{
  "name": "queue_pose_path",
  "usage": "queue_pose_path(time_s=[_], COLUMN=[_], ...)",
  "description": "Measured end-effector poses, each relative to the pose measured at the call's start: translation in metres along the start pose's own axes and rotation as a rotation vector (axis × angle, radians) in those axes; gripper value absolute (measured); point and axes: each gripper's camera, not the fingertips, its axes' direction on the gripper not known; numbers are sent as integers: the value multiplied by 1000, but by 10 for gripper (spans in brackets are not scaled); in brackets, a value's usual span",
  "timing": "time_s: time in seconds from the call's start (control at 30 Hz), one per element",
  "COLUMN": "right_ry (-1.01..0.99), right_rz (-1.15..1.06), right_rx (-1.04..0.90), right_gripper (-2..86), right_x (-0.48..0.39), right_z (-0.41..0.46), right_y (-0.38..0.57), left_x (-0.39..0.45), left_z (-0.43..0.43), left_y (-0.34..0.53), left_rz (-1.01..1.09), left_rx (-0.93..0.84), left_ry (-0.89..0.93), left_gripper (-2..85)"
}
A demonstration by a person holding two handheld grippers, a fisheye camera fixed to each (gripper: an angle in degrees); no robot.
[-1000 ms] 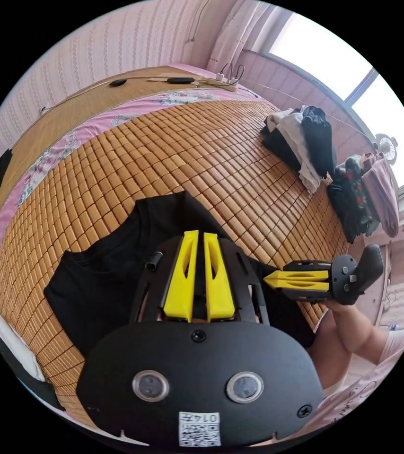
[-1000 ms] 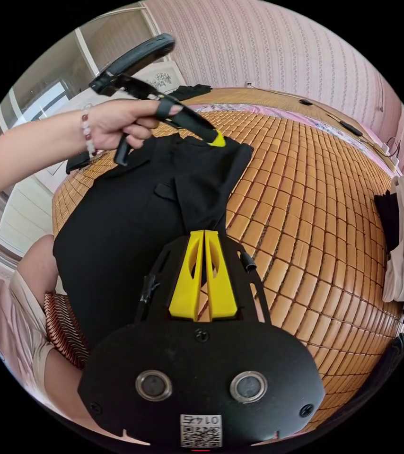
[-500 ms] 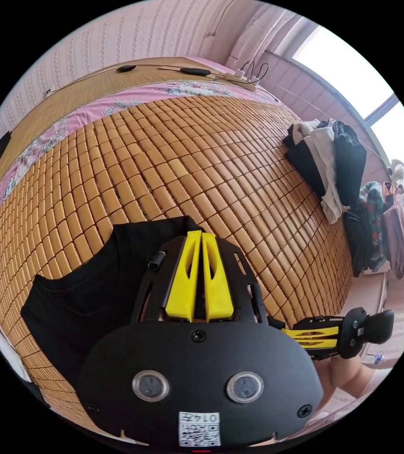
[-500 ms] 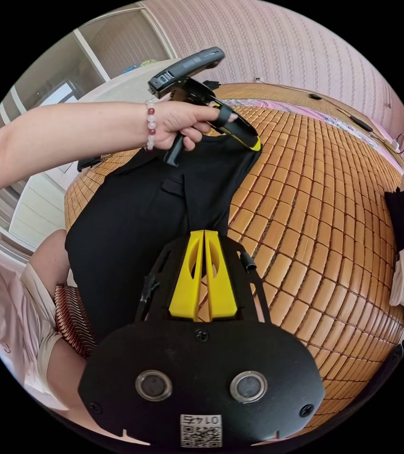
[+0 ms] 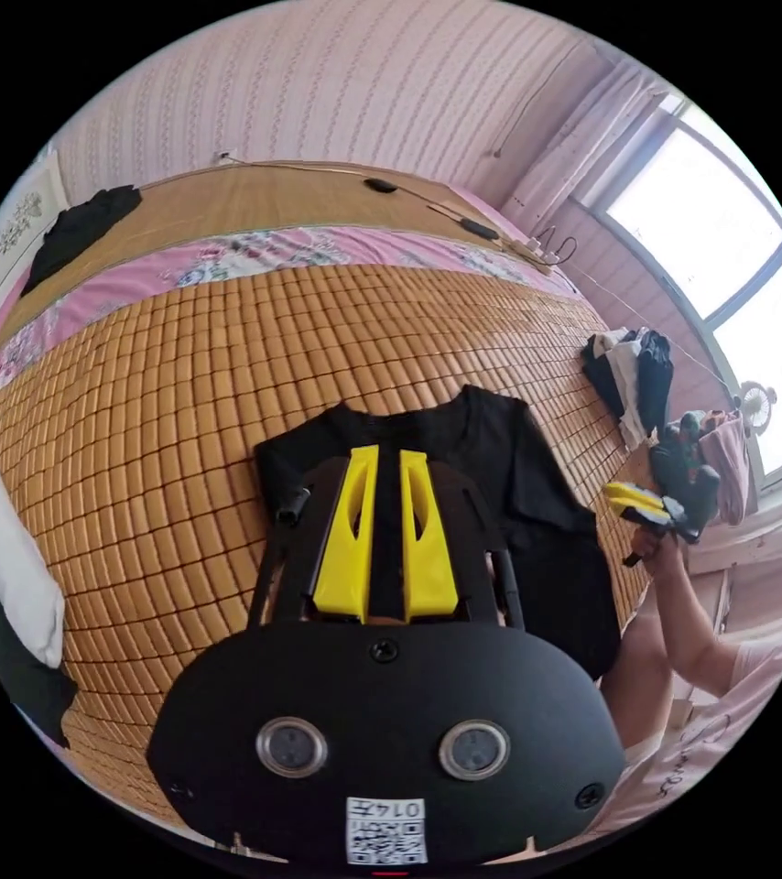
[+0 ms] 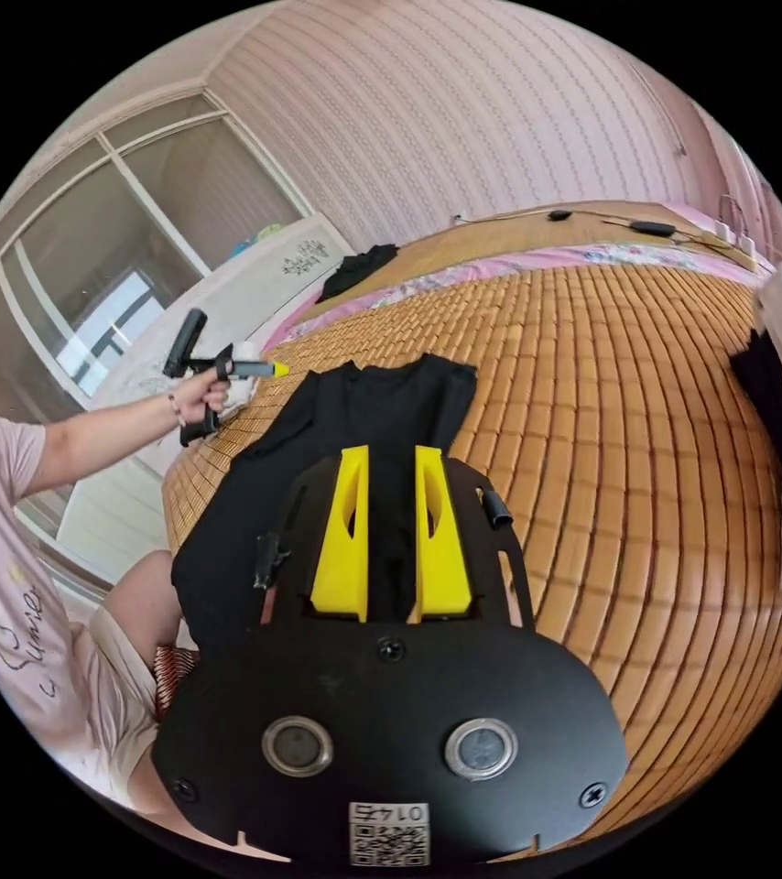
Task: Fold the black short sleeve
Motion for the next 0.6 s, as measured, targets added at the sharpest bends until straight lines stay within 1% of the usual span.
queue_pose_path(time_s=[0.1,0.17,0.3,0.4,0.47,0.5,0.57,0.6], right_ry=[68,185,230,207,151,155,225,242], right_rz=[-10,48,104,141,111,112,74,64], right_rx=[-41,-124,-178,-177,-188,-198,-218,-217], right_gripper=[90,105,99,64,34,29,19,17], right_x=[5,22,38,40,35,35,29,27], right_z=[17,46,76,82,84,84,82,81], right_y=[-43,-66,-82,-91,-98,-99,-109,-112], left_x=[-56,-83,-128,-145,-154,-160,-165,-169], left_z=[-11,-12,-6,3,6,9,15,17], left_y=[41,60,84,86,85,84,83,82], left_rz=[-56,-100,-181,-191,-201,-206,-167,-168], left_rx=[-38,-37,8,28,41,39,7,-30], left_ry=[-44,-25,51,73,89,104,152,134], left_gripper=[61,68,102,106,78,37,5,0])
